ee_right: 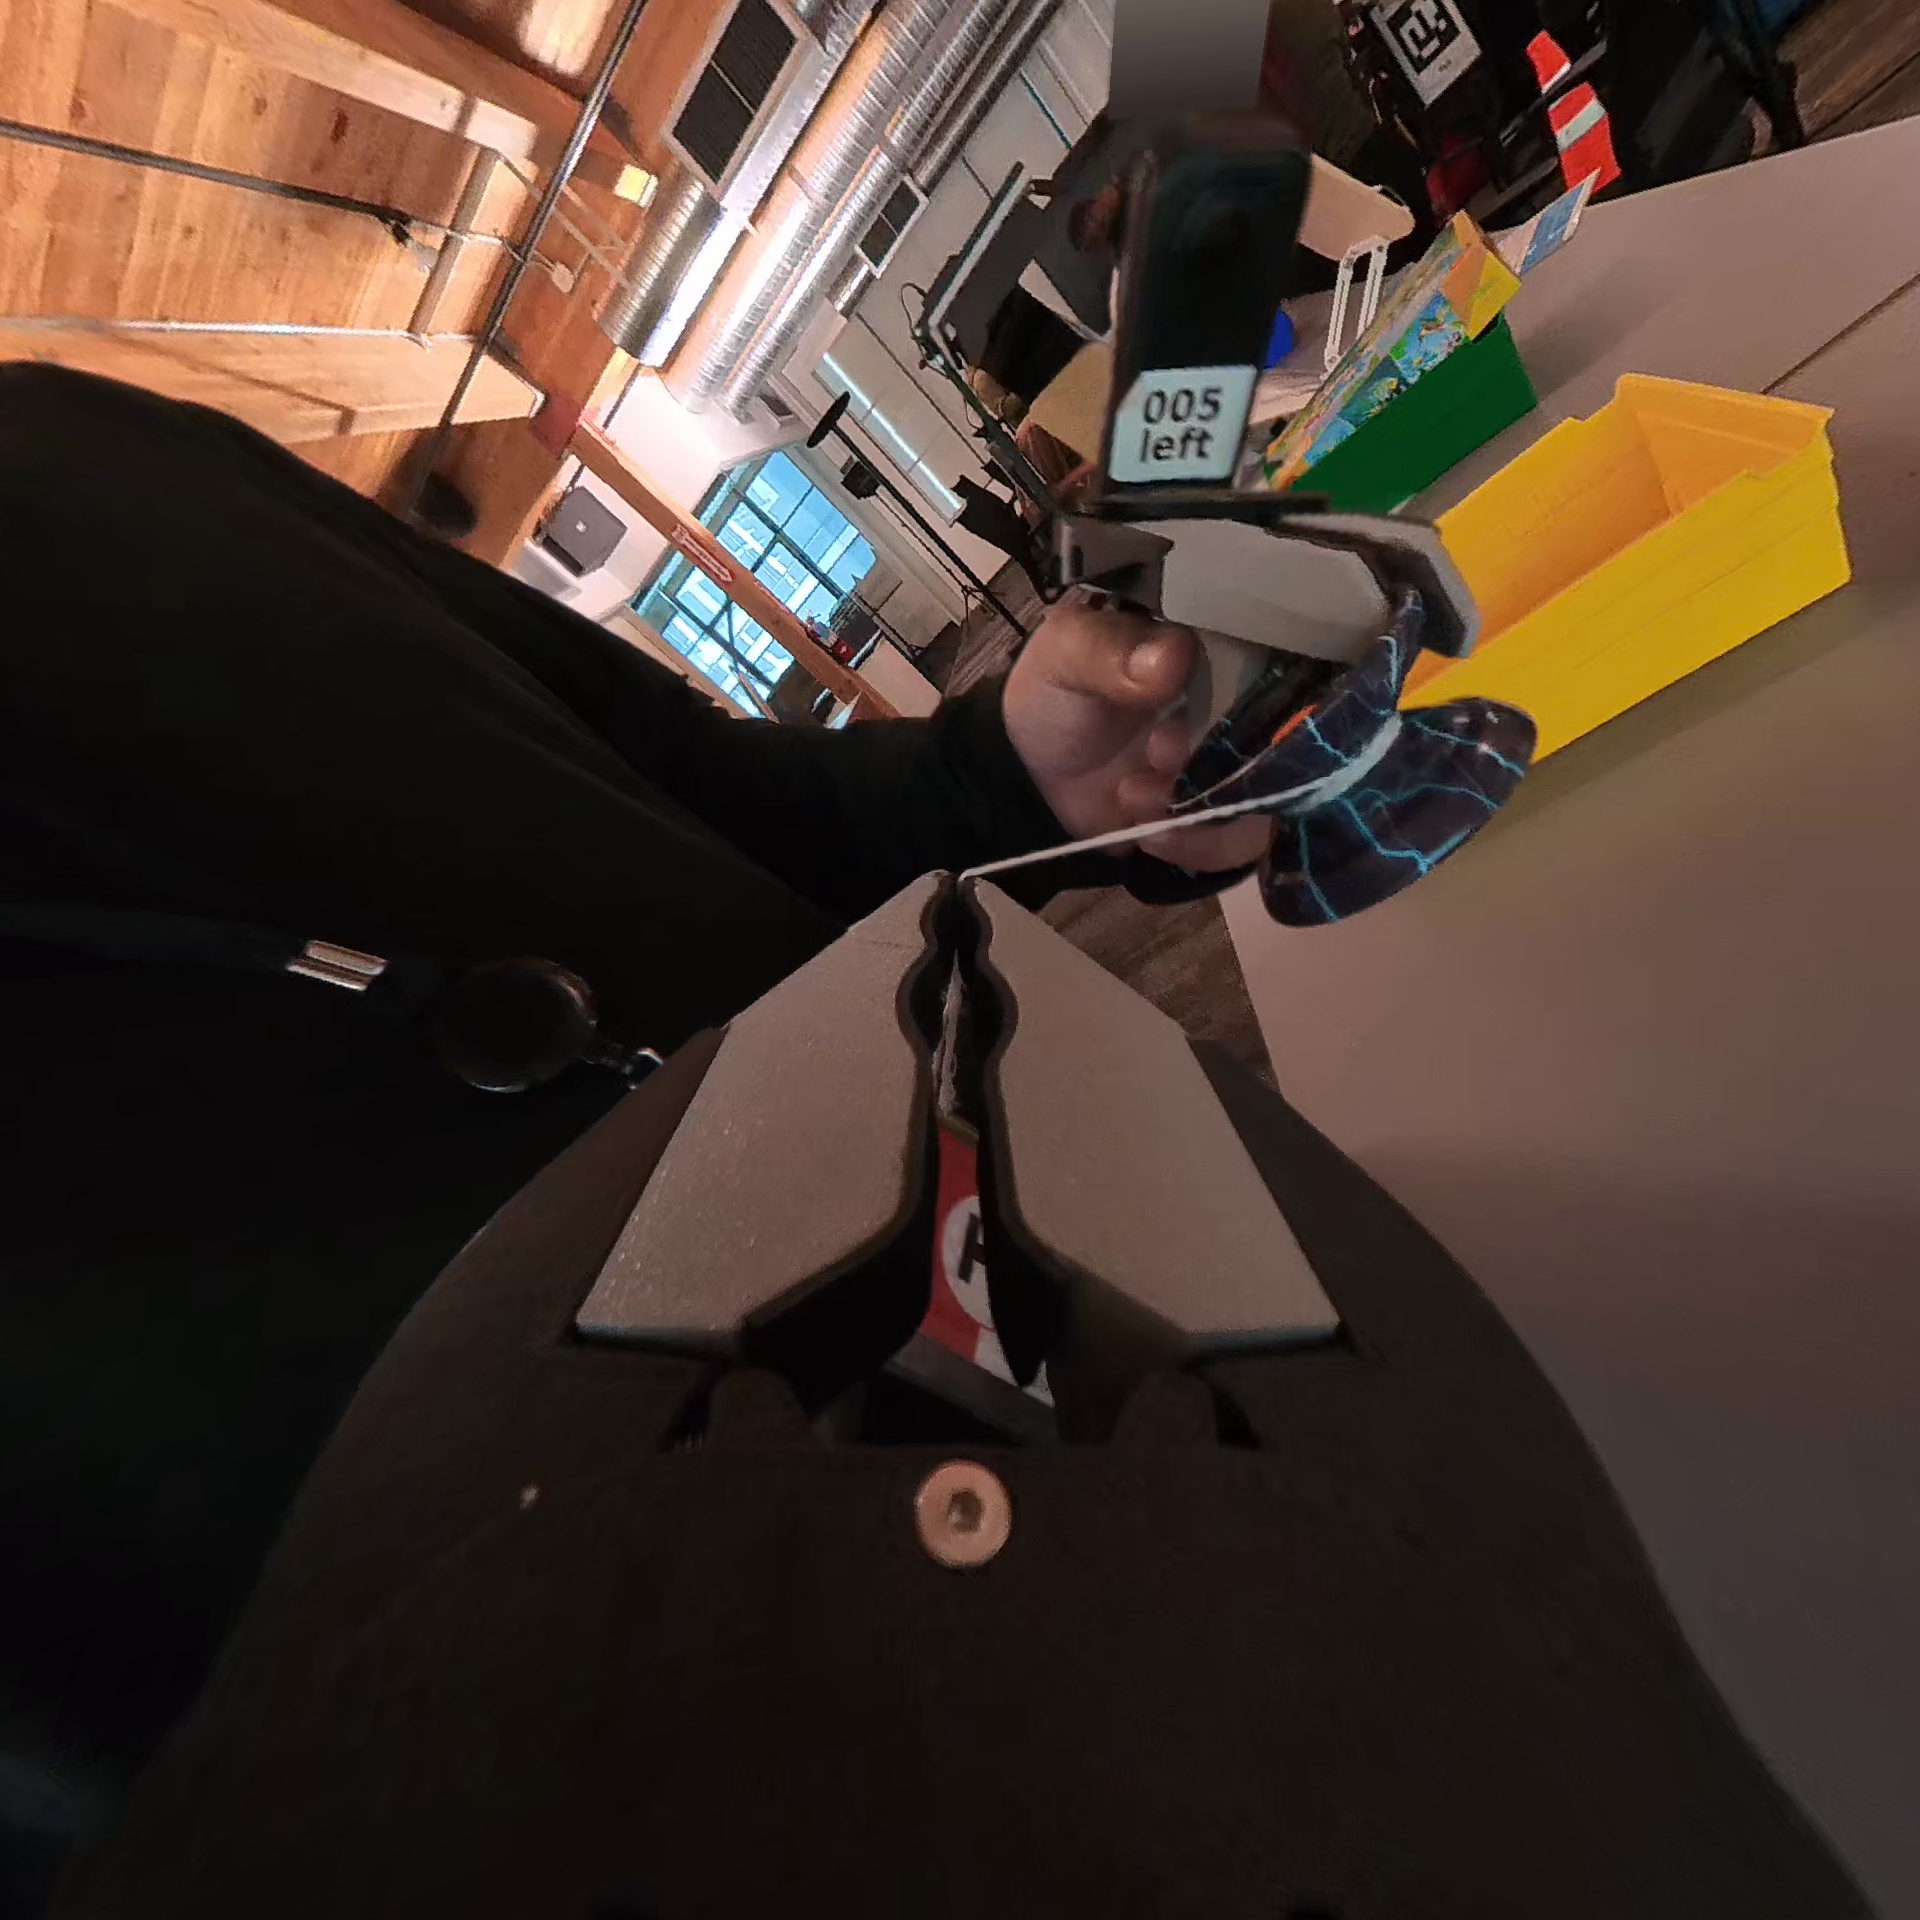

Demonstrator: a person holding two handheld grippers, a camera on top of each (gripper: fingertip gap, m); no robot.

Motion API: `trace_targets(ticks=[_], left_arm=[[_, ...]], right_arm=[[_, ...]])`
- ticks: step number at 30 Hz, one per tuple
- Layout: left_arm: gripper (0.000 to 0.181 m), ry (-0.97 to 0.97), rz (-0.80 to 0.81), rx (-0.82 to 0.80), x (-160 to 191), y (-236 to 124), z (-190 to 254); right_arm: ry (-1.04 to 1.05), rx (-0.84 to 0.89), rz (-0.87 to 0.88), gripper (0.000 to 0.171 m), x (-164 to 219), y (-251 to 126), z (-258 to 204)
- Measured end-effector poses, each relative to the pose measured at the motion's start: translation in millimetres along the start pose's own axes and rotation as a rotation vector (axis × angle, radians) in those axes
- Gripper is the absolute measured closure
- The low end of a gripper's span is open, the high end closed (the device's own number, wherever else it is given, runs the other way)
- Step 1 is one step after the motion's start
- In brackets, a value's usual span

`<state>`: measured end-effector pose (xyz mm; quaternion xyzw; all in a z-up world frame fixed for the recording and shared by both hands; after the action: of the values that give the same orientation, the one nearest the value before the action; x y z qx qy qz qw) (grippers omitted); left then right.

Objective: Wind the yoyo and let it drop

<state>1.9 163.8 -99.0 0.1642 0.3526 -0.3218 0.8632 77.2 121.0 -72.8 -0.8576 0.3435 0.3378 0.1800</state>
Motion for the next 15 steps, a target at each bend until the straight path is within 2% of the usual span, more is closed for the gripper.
trace_targets(ticks=[6, 11, 15], left_arm=[[0.18, -0.152, 0.13, 0.222, -0.7, 20.2, 19.8], [0.179, -0.178, -0.018, 0.416, 30.9, 40.6, 53.9], [0.179, -0.25, -0.167, 0.602, 72.4, 56.4, 94.9]], right_arm=[[-0.013, 0.062, 0.056, 0.171, 9.7, -4.3, -23.0], [-0.014, 0.199, 0.196, 0.171, 17.7, 1.7, -58.7], [0.024, 0.353, 0.329, 0.171, 33.3, 3.6, -87.2]])
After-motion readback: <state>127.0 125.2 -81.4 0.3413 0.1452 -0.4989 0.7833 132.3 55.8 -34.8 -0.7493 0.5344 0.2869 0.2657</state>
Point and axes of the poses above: each gripper's, where its closed fingertips meet, y out along the fingers, x out of its underside, z = x × y across the jaws, the point moved 1 cm from there along -y, back along the fingers, and after that the axes turned 8 degrees about x, right-handed, at the moved point
